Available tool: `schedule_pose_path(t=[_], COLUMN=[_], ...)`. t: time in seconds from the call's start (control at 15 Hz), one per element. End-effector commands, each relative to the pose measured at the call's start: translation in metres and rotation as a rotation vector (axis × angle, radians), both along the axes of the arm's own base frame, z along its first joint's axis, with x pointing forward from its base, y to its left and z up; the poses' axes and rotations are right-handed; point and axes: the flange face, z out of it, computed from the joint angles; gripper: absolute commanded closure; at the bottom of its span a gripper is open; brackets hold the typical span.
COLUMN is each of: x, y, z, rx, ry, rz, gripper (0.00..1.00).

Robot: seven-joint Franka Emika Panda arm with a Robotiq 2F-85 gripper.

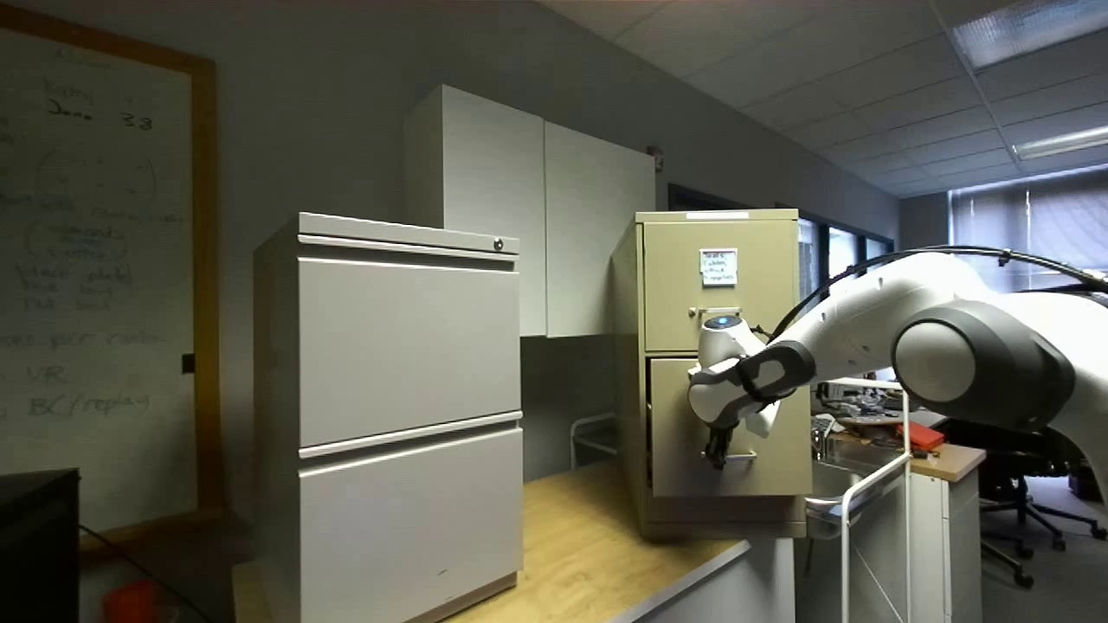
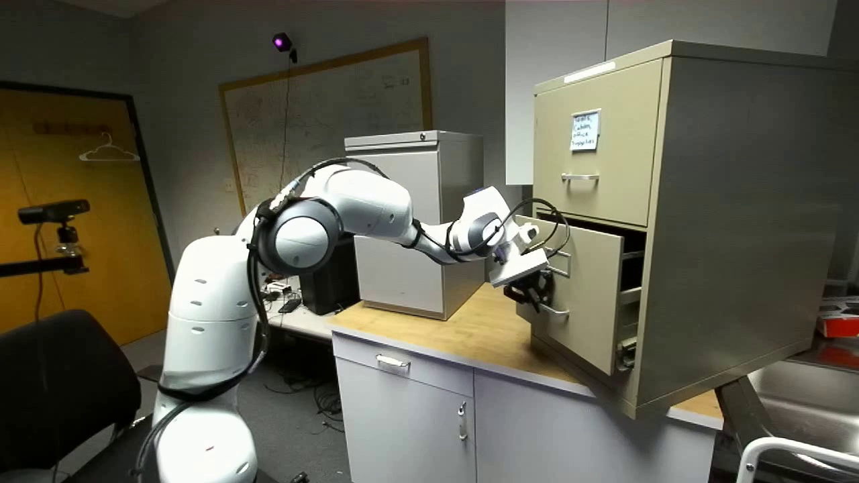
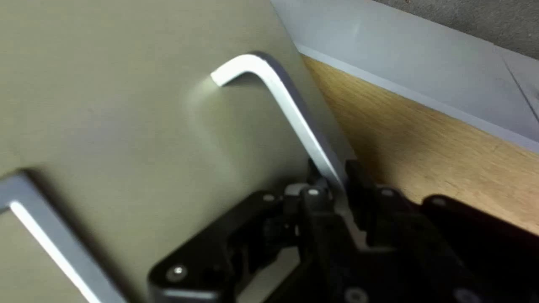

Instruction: Open the bottom drawer of the file cabinet to the right

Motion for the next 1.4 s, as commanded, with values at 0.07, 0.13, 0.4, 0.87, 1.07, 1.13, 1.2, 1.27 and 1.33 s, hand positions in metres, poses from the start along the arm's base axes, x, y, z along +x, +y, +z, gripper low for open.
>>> schedule_pose_path(t=[0.07,0.13,0.4,0.87,1.07,1.13,1.2,1.27,1.33], x=[-0.029,-0.034,-0.054,-0.094,-0.114,-0.121,-0.128,-0.135,-0.143], y=[0.069,0.072,0.083,0.103,0.115,0.119,0.123,0.127,0.132], z=[-0.025,-0.025,-0.024,-0.027,-0.03,-0.032,-0.033,-0.034,-0.035], rx=[0.091,0.088,0.077,0.039,0.017,0.008,0.0,-0.01,-0.02], ry=[0.105,0.108,0.112,0.139,0.157,0.162,0.169,0.176,0.183], rz=[0.078,0.086,0.113,0.15,0.168,0.176,0.185,0.197,0.208], gripper=[0.95,0.95,0.95,0.95,0.95,0.95,0.95,0.95,0.95])
